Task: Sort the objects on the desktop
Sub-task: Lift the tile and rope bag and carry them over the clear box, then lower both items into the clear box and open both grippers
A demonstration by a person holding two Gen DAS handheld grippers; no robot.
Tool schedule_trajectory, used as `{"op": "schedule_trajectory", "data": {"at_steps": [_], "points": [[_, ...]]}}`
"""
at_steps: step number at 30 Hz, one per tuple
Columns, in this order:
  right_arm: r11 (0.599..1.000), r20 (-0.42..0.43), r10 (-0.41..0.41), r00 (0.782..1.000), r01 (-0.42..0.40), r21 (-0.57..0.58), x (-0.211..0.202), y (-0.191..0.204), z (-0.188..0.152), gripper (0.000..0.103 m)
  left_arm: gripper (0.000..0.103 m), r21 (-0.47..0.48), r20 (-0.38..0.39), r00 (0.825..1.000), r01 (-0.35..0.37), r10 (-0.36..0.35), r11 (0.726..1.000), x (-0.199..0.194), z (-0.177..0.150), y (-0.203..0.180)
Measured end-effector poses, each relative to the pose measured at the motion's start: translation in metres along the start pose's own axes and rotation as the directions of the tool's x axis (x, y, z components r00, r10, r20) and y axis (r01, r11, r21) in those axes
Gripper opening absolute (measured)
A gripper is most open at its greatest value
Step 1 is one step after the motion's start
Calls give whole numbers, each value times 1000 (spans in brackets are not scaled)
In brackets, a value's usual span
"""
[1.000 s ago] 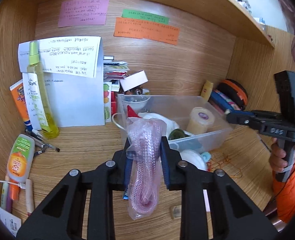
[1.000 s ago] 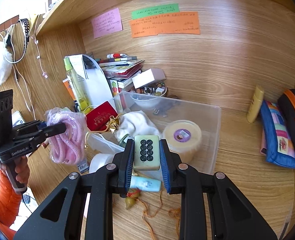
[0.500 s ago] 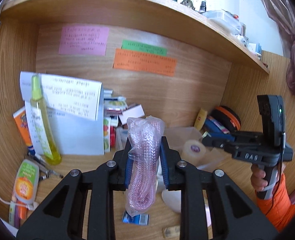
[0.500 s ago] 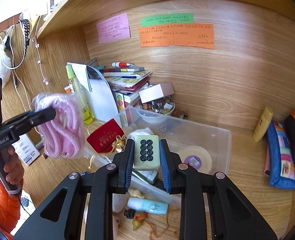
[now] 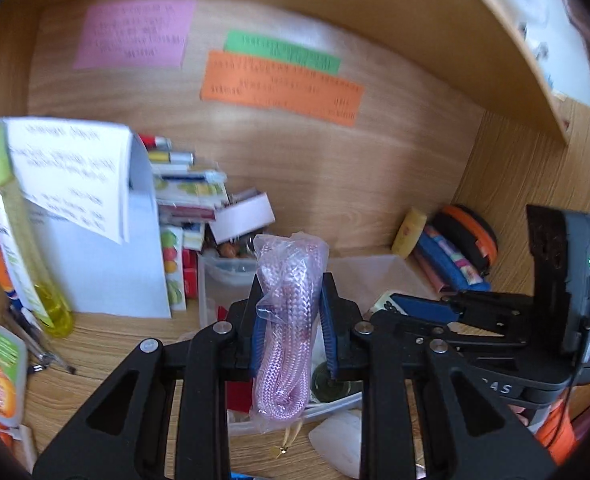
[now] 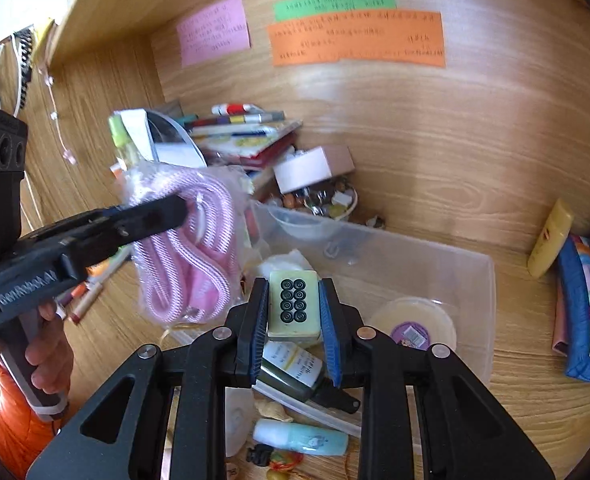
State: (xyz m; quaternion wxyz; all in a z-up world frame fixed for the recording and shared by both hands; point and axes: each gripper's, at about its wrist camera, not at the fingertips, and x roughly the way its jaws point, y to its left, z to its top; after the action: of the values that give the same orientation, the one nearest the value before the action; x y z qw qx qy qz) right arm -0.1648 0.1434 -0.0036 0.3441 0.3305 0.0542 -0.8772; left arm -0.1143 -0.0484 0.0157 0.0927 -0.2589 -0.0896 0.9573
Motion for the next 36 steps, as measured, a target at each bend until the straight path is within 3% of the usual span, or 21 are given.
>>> {"op": "schedule_trajectory", "data": {"at_steps": [11, 18, 28, 31, 34, 36], "points": [[993, -54, -111, 992, 109, -37, 26, 2, -12, 22, 24, 75, -63, 996, -63, 68, 995, 28, -19, -8], [988, -69, -142, 987, 137, -75, 36, 9, -18, 22, 24, 94, -45, 994, -96, 100, 991, 26, -22, -9], [976, -13, -171, 985, 168, -136, 33, 23, -21, 22, 25, 97, -23, 991, -131, 134, 987, 23, -22, -7], [976, -12, -171, 985, 167, -137, 33, 23, -22, 23, 37, 94, -9, 990, -142, 144, 985, 21, -22, -6], [978, -11, -166, 986, 163, -127, 32, 21, -22, 25, 42, 101, 12, 988, -157, 157, 982, 17, -21, -8], [980, -6, -165, 986, 163, -116, 30, 18, -22, 36, 48, 106, 24, 987, -163, 162, 981, 14, -21, -9]]}}
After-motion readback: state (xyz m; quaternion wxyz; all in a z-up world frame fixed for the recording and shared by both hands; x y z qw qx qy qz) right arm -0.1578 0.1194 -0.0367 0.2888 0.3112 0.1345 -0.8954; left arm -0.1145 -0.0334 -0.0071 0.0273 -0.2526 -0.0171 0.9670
